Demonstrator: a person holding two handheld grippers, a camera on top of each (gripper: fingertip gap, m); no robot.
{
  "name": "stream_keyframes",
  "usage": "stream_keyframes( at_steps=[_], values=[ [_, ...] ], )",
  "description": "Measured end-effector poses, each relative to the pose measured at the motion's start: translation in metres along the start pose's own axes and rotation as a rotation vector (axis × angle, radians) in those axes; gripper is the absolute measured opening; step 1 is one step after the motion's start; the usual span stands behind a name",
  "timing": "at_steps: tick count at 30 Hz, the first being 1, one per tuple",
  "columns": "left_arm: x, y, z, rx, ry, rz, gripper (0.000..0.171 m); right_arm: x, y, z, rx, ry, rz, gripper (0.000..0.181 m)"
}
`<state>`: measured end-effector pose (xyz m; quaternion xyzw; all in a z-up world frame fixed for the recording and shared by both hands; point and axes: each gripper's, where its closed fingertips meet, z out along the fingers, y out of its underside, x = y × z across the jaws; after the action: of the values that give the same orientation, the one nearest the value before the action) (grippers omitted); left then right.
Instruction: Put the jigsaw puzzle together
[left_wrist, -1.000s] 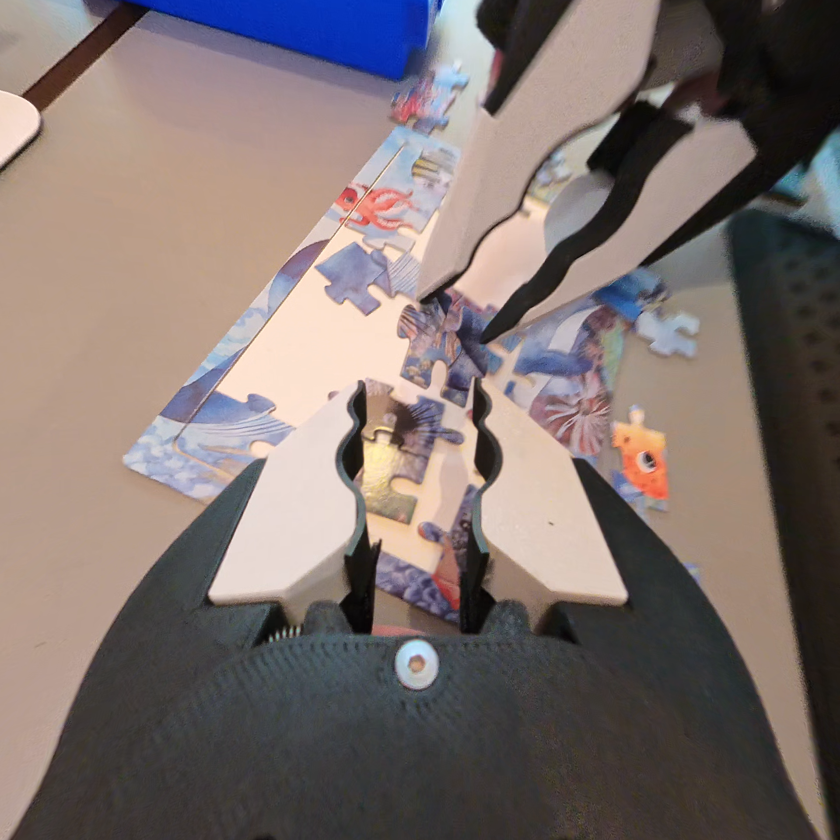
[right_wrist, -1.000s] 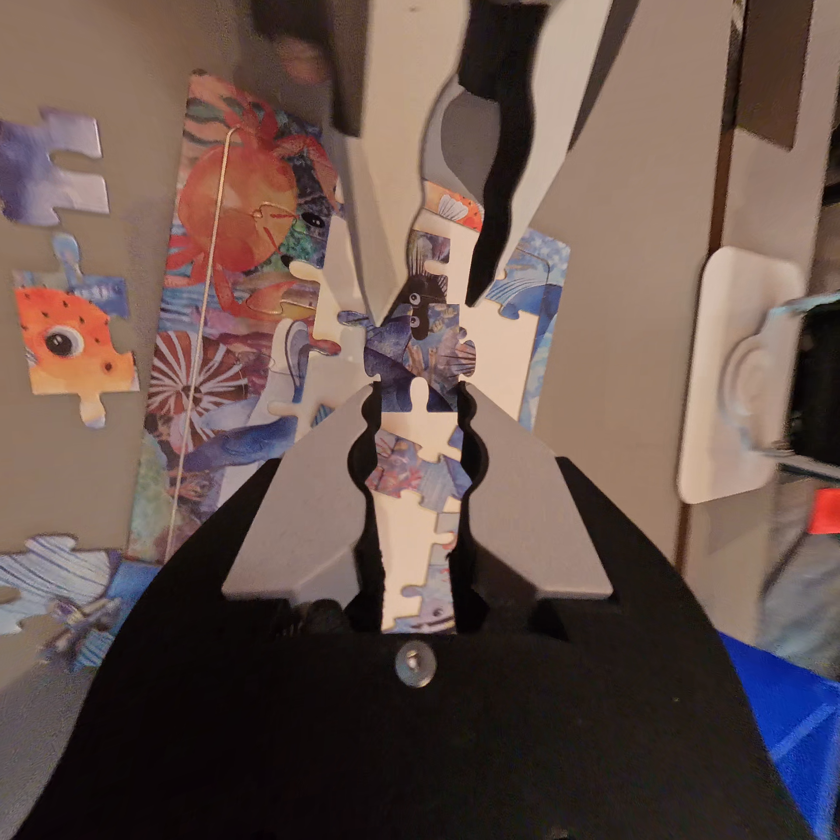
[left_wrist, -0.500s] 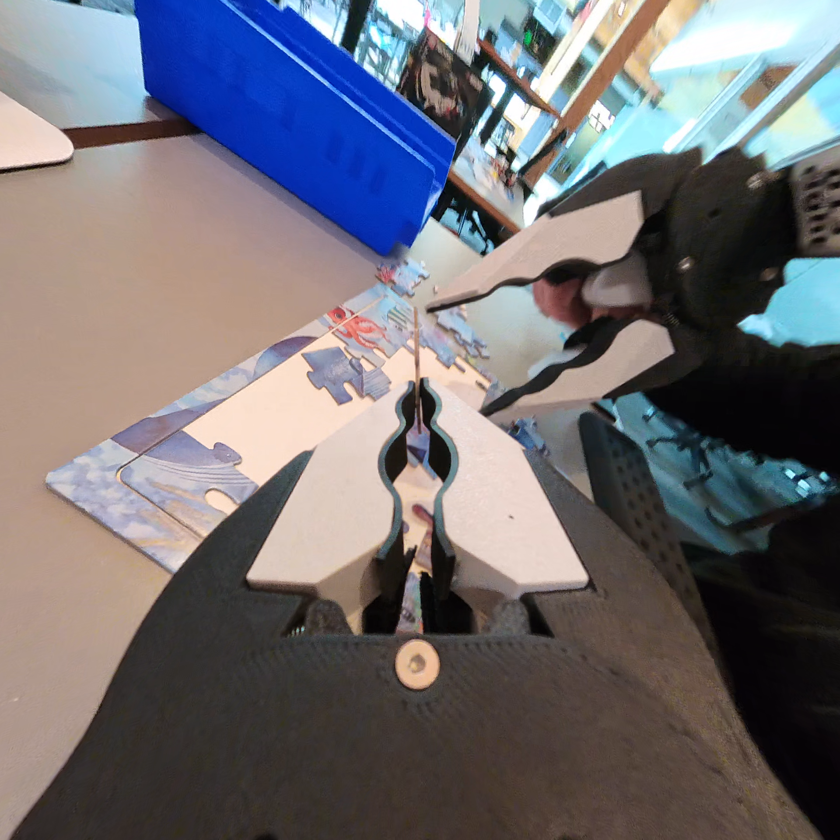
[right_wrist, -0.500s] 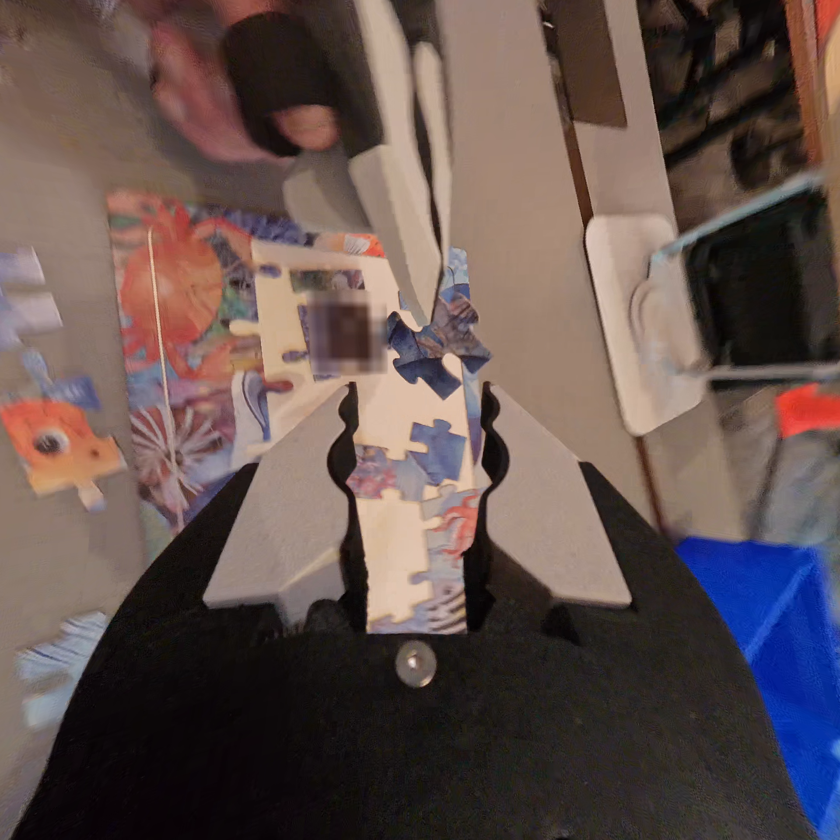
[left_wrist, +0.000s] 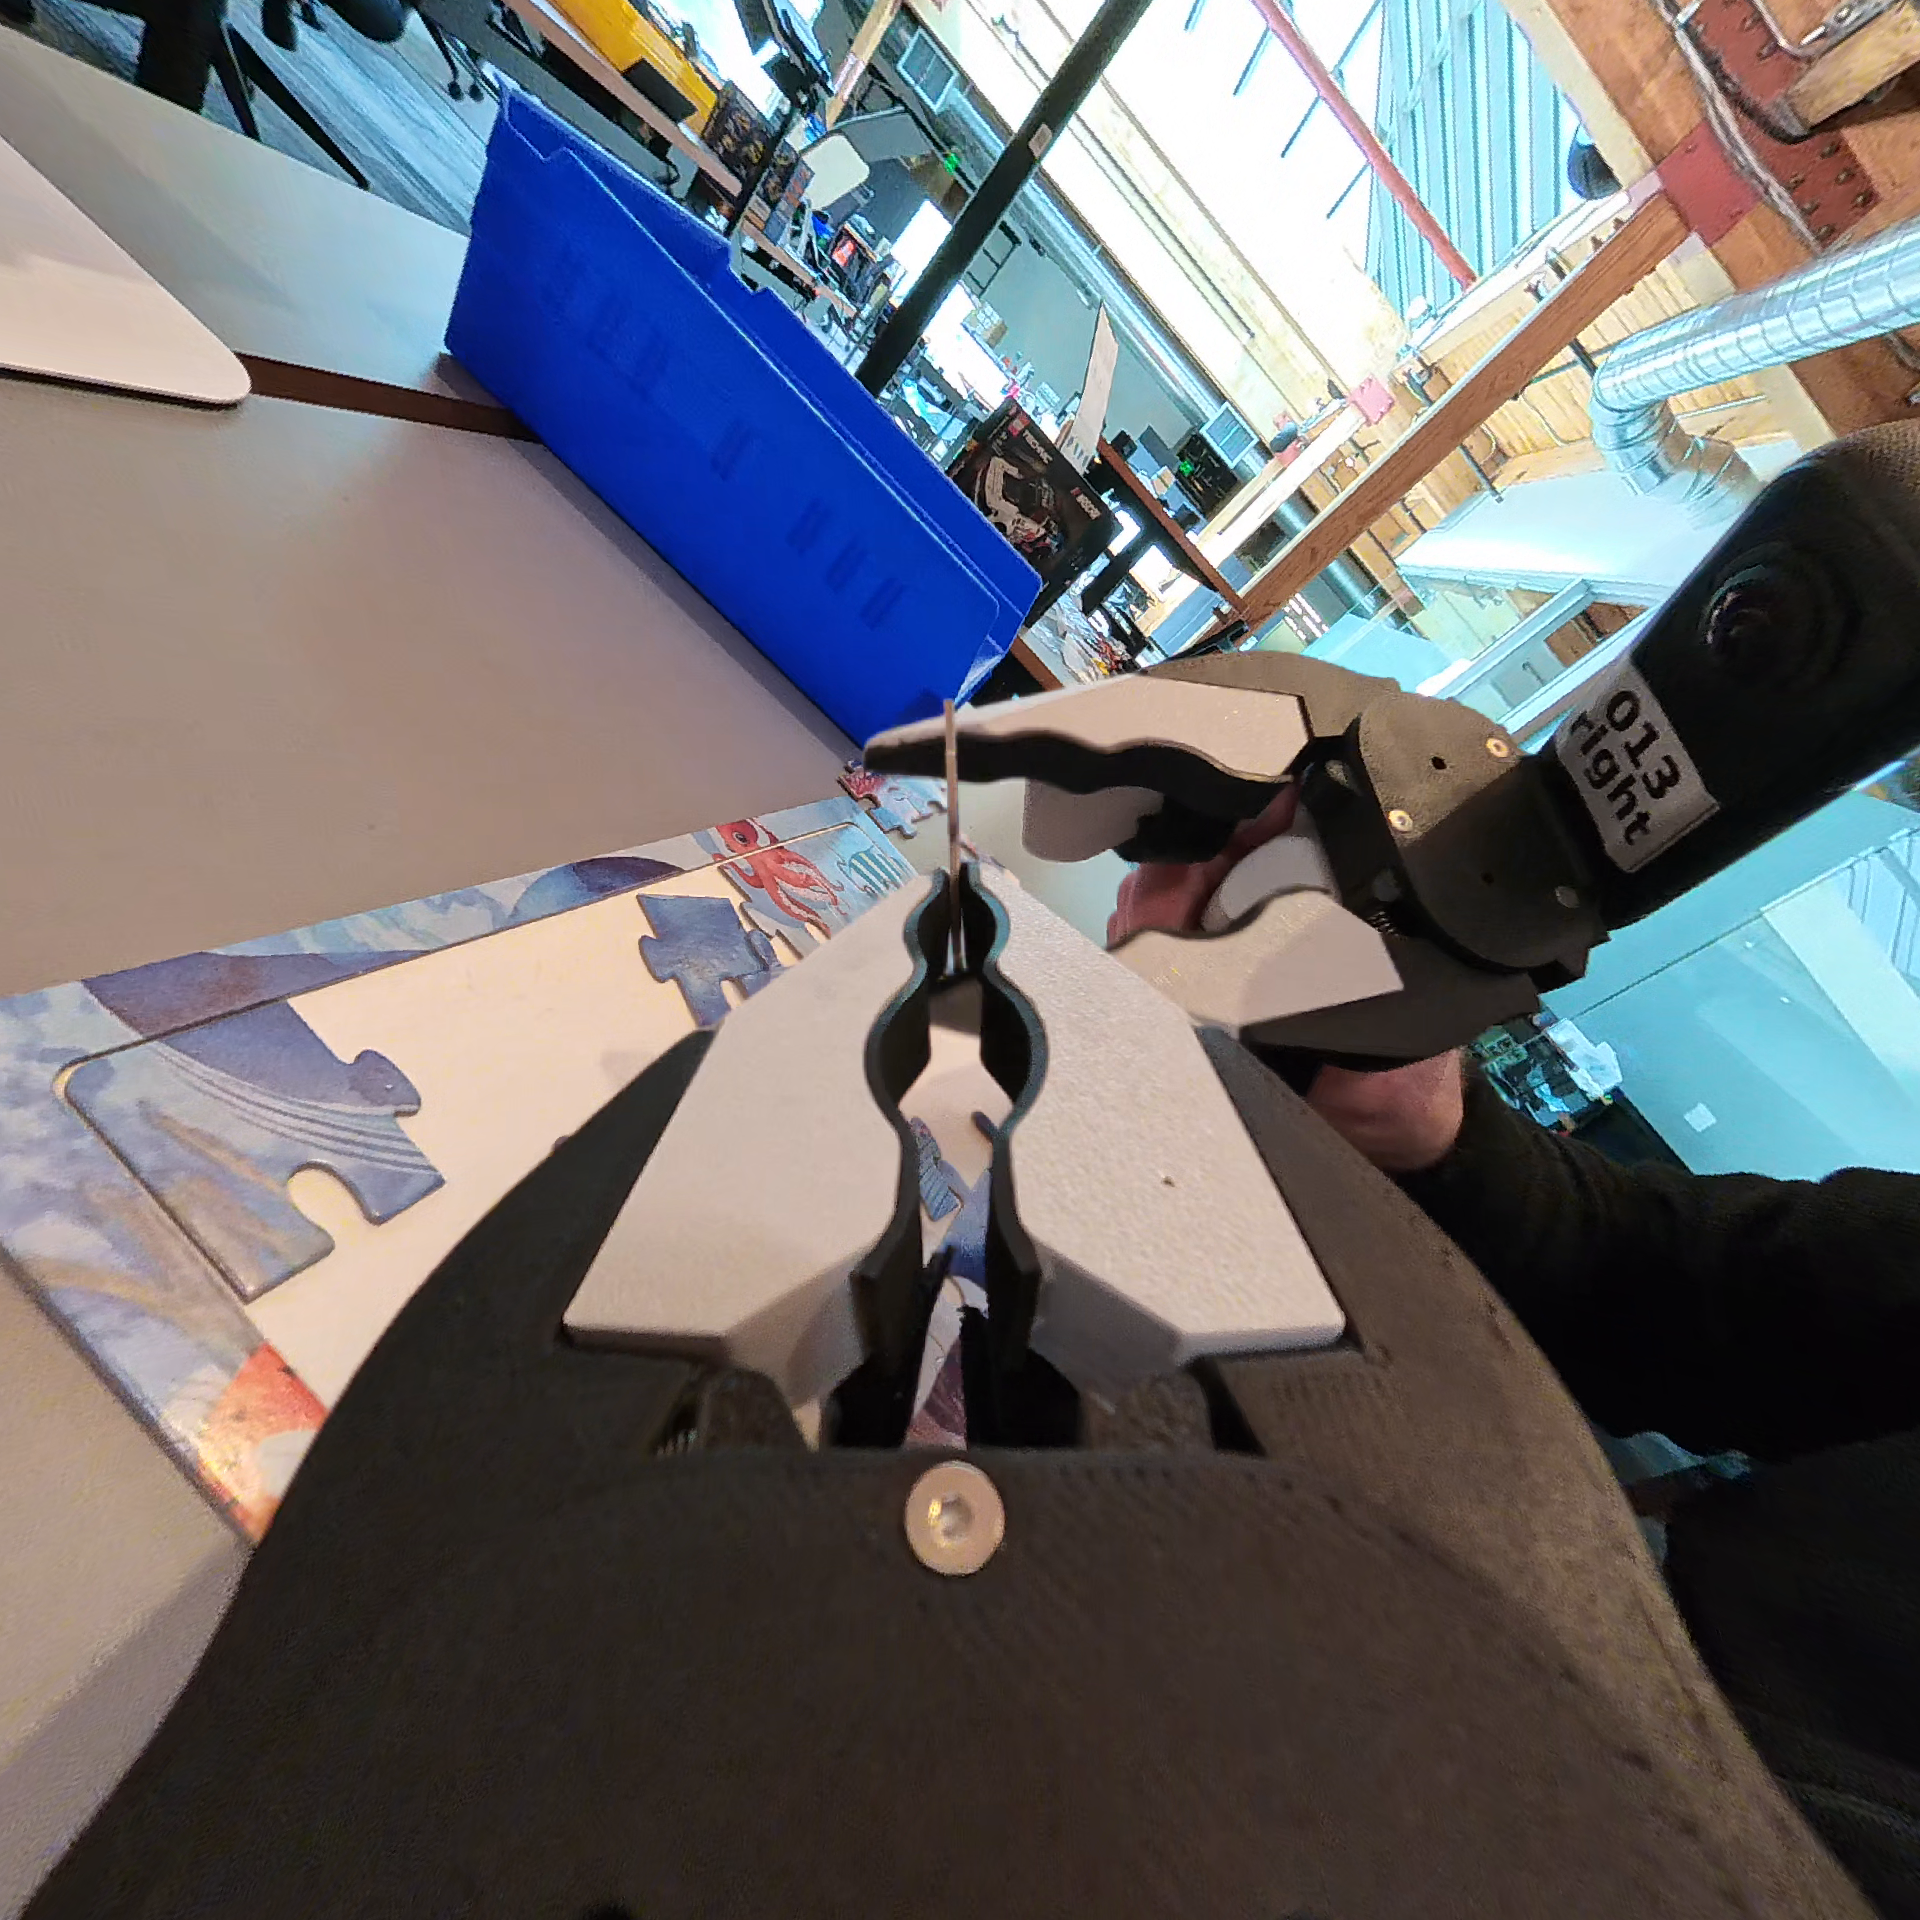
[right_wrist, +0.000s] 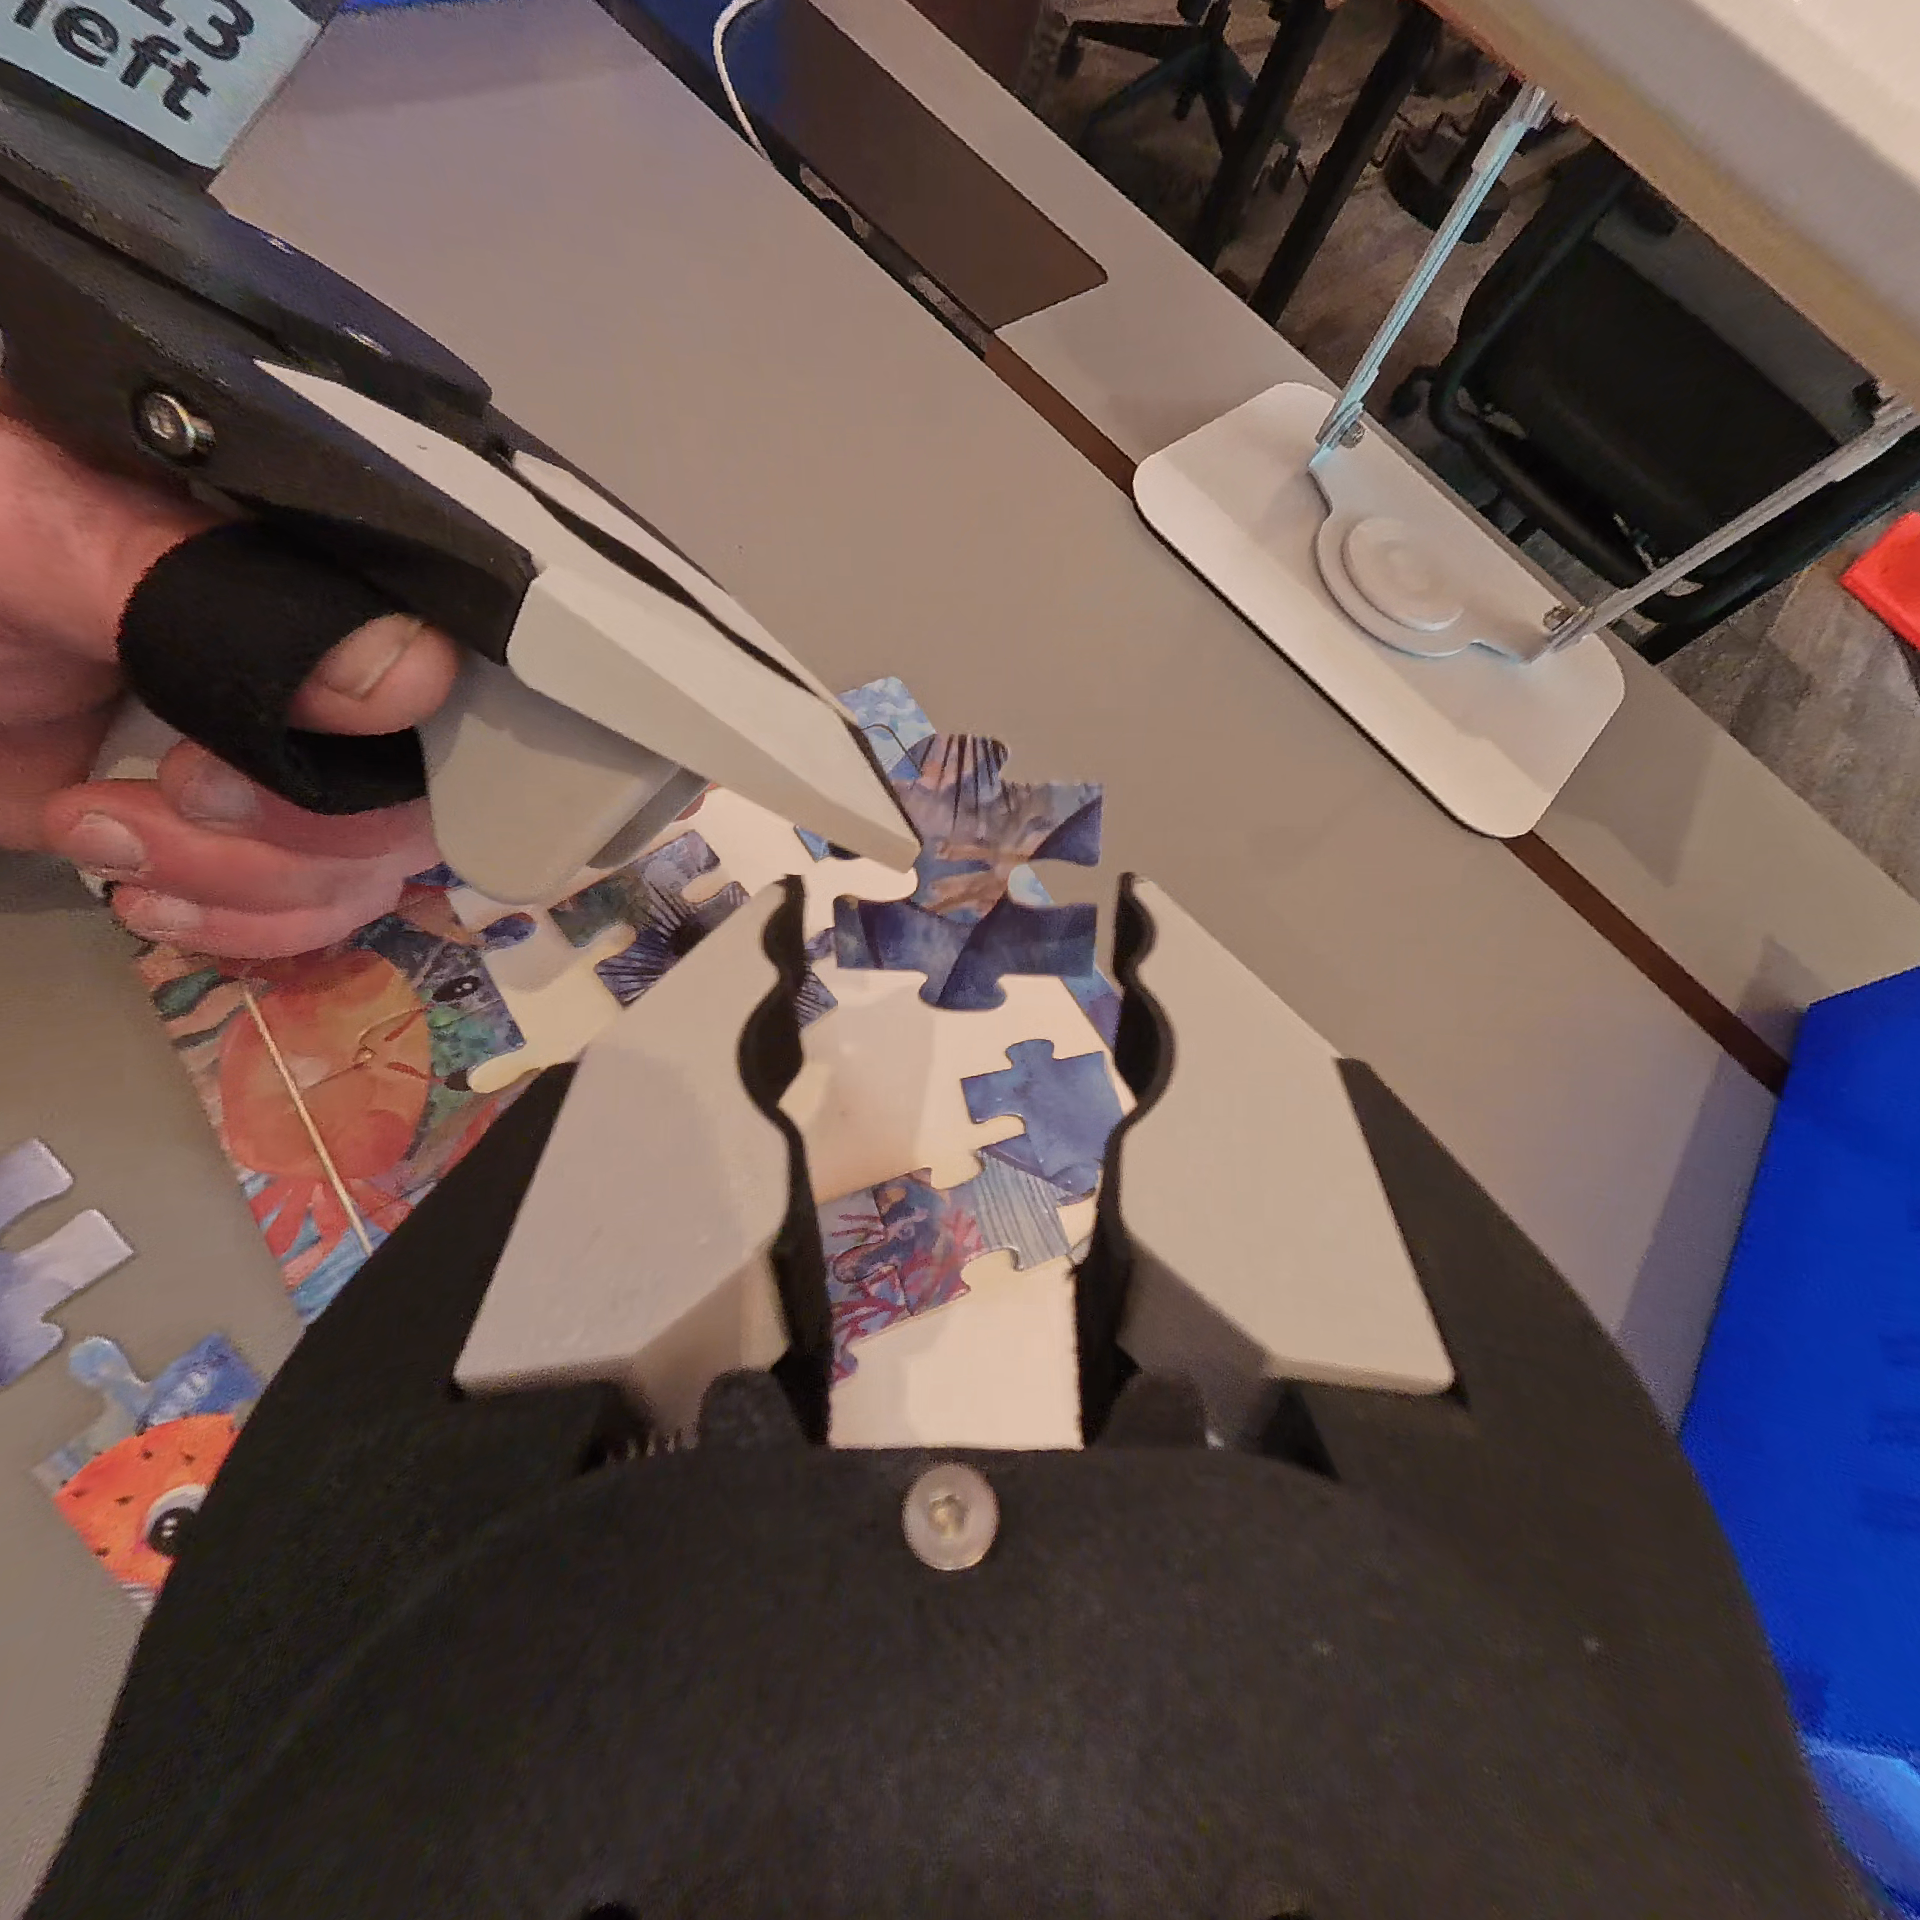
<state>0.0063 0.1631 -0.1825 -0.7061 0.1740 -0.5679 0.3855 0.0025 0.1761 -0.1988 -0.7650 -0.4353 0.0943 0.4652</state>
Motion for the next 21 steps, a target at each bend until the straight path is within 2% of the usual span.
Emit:
stream_keyframes(
  at_steps=[1,4,6,9,10,12,15,21],
  values=[
    [0.0,0.0,0.0,0.006,-0.001,-0.005,0.0,0.001,0.0,0.001,-0.004,0.001,-0.018,0.049],
    [0.0,-0.001,-0.003,-0.009,0.008,-0.006,0.0,0.001,-0.002,0.002,-0.02,-0.03,-0.055,0.049],
    [-0.006,-0.002,-0.009,-0.065,-0.023,0.05,0.015,0.002,-0.001,0.002,-0.049,-0.058,-0.106,0.049],
    [-0.04,0.002,-0.028,-0.217,-0.213,0.316,0.022,-0.007,0.024,0.006,-0.229,-0.213,-0.17,0.049],
    [-0.046,0.01,-0.034,-0.292,-0.228,0.359,0.026,-0.013,0.029,0.006,-0.262,-0.266,-0.222,0.049],
    [-0.054,0.026,-0.044,-0.415,-0.232,0.402,0.033,-0.025,0.042,0.008,-0.343,-0.36,-0.311,0.049],
    [-0.057,0.042,-0.05,-0.509,-0.236,0.467,0.036,-0.032,0.059,0.016,-0.446,-0.453,-0.39,0.049],
    [-0.065,0.056,-0.05,-0.586,-0.261,0.52,0.037,-0.04,0.084,0.023,-0.621,-0.564,-0.459,0.049]
  ],
)
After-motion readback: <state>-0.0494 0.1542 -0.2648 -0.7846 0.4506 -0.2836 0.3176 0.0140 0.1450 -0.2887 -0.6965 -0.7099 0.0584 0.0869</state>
